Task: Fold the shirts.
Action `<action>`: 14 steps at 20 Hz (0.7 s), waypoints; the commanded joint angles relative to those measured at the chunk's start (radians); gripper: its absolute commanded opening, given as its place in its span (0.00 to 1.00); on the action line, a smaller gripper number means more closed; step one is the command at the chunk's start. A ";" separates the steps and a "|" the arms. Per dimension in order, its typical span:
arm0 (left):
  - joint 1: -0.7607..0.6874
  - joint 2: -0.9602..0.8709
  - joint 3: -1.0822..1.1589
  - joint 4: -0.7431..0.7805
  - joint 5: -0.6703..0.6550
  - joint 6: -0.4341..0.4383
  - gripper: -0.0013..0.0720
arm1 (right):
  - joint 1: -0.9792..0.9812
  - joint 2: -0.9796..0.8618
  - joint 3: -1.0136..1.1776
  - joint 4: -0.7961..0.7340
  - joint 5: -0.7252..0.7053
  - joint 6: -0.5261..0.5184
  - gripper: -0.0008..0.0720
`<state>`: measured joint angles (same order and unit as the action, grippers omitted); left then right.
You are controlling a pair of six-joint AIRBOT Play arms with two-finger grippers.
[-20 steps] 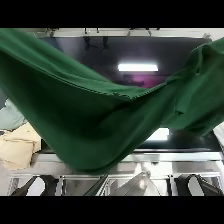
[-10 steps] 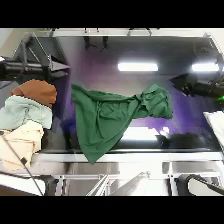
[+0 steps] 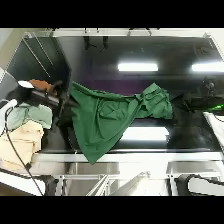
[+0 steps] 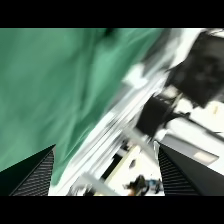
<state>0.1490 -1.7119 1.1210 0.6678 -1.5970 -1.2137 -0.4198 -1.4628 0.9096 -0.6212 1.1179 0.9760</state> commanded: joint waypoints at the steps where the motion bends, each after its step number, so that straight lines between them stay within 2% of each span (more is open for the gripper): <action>1: -0.067 0.124 -0.247 0.134 0.124 -0.030 0.93 | 0.048 -0.103 0.004 0.063 -0.013 -0.027 0.67; 5: -0.164 0.168 -0.367 0.136 0.243 -0.074 0.93 | 0.119 -0.194 0.054 0.127 -0.041 -0.037 0.67; 7: -0.221 0.143 -0.377 0.159 0.262 -0.098 0.91 | 0.147 -0.232 0.098 0.142 -0.041 -0.036 0.67; 8: -0.249 0.118 -0.369 0.161 0.265 -0.101 0.84 | 0.158 -0.252 0.122 0.154 -0.041 -0.036 0.67; 9: -0.269 0.094 -0.349 0.157 0.256 -0.102 0.68 | 0.167 -0.270 0.143 0.167 -0.042 -0.033 0.67; 11: -0.311 0.041 -0.271 0.150 0.228 -0.113 0.63 | 0.176 -0.303 0.183 0.209 -0.039 -0.033 0.66; 12: -0.330 0.021 -0.230 0.154 0.230 -0.124 0.59 | 0.177 -0.311 0.196 0.233 -0.035 -0.033 0.60; 13: -0.347 -0.003 -0.189 0.166 0.241 -0.124 0.42 | 0.177 -0.312 0.201 0.245 -0.032 -0.033 0.31; 14: -0.362 -0.029 -0.146 0.206 0.248 -0.124 0.12 | 0.177 -0.312 0.203 0.245 -0.020 -0.033 0.09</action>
<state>-0.1619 -1.6814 0.8848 0.8242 -1.3754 -1.3212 -0.2520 -1.7527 1.0828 -0.4202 1.0805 0.9424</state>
